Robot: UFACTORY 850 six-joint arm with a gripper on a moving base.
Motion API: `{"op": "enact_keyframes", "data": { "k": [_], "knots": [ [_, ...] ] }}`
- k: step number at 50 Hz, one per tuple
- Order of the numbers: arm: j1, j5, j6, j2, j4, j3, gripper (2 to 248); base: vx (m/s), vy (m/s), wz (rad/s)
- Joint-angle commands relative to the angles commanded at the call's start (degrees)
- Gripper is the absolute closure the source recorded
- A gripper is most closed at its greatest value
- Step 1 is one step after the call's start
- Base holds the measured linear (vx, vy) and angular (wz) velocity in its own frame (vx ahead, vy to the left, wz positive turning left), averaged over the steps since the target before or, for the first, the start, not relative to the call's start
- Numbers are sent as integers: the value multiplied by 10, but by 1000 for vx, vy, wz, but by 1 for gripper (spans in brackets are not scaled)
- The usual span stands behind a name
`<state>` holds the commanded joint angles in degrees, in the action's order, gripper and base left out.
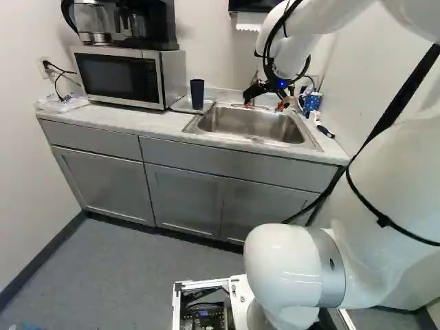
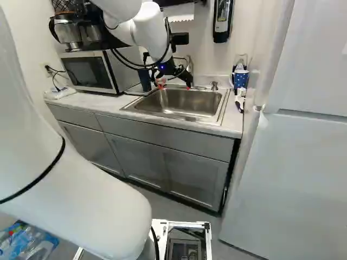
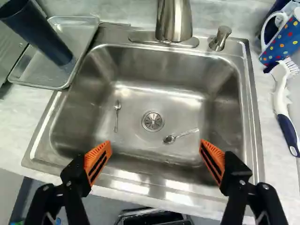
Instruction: Rinse the cup and place it in the tray
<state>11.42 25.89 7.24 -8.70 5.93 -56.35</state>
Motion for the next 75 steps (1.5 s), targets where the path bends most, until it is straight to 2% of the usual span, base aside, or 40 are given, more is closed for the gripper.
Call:
{"op": "enact_keyframes", "data": {
  "k": [48,75],
  "knots": [
    [0,0,0,0,0,0,3,-83,64,-2],
    [0,0,0,0,0,0,3,-113,60,-162]
  ]
}}
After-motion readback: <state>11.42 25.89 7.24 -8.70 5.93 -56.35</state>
